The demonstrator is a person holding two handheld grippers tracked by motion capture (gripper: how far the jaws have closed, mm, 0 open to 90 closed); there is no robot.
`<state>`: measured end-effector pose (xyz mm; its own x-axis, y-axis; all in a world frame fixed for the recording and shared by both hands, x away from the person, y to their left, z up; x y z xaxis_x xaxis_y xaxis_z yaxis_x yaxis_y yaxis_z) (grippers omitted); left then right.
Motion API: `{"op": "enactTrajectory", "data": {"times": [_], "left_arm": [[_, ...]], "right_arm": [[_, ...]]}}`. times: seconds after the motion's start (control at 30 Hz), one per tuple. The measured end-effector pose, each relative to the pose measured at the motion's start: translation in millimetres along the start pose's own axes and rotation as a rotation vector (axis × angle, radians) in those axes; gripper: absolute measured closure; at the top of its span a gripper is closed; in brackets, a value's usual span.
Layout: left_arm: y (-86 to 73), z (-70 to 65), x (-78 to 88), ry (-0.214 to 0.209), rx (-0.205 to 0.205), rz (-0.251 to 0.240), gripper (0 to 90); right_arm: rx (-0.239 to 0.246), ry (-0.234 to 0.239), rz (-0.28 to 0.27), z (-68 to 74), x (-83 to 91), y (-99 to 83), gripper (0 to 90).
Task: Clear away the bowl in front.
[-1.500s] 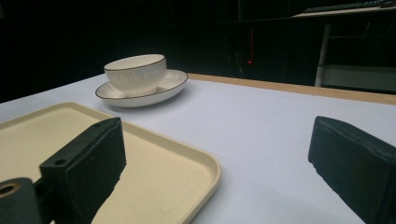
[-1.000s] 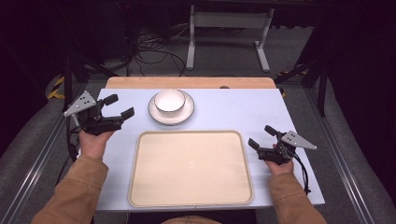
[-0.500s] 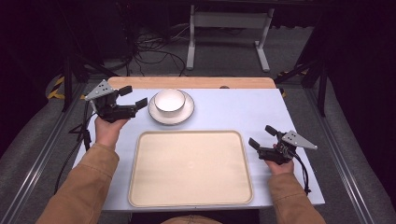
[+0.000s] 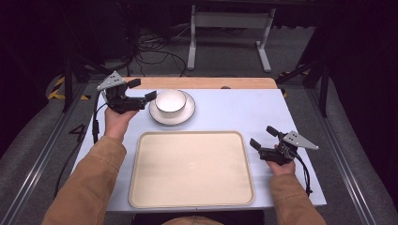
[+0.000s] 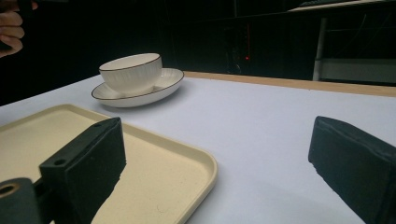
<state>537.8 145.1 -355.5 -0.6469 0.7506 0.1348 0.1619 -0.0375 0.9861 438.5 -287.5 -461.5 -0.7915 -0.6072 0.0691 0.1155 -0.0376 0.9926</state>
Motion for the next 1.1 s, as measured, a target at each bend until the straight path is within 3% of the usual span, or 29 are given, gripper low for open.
{"op": "enactTrajectory", "data": {"times": [0.43, 0.7, 1.1], "left_arm": [[5.0, -0.2, -30.2, -0.014, -0.013, 0.042, 7.7], [7.2, 0.6, -42.6, -0.047, -0.026, 0.073, 11.5], [-5.4, 5.4, -59.6, -0.054, -0.115, 0.240, 21.6]], "right_arm": [[-0.001, -0.002, 0.004, 0.2, -0.4, -0.5, 4.2], [0.000, -0.003, 0.009, 0.1, -0.9, -0.9, 4.2], [0.005, 0.001, 0.014, 1.5, -2.2, -1.3, 4.2]]}}
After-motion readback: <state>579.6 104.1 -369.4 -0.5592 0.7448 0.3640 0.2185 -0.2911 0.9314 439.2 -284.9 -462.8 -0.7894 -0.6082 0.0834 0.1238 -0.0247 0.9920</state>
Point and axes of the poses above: each handheld gripper's, and its own axes: x roughly backward along the jaws, y roughly out of its top, z roughly to its left, the point moved 7 cm from there along -x, roughly forward along the jaws, and after that the axes turned 5 degrees about -z, right-handed, at the moved point
